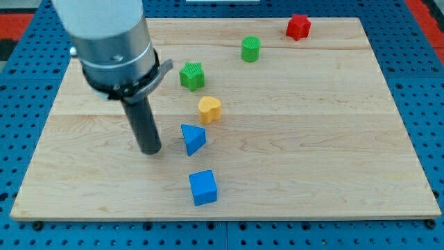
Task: Touch the blue triangle
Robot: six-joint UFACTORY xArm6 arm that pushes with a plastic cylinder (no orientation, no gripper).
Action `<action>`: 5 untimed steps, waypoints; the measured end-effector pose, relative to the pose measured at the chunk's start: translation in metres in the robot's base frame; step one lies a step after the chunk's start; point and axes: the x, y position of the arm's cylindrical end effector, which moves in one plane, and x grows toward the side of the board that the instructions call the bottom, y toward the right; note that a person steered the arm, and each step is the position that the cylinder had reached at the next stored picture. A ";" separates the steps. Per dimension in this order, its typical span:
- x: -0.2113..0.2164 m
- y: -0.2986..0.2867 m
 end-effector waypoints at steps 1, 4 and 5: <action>-0.009 0.017; -0.009 0.038; -0.009 0.052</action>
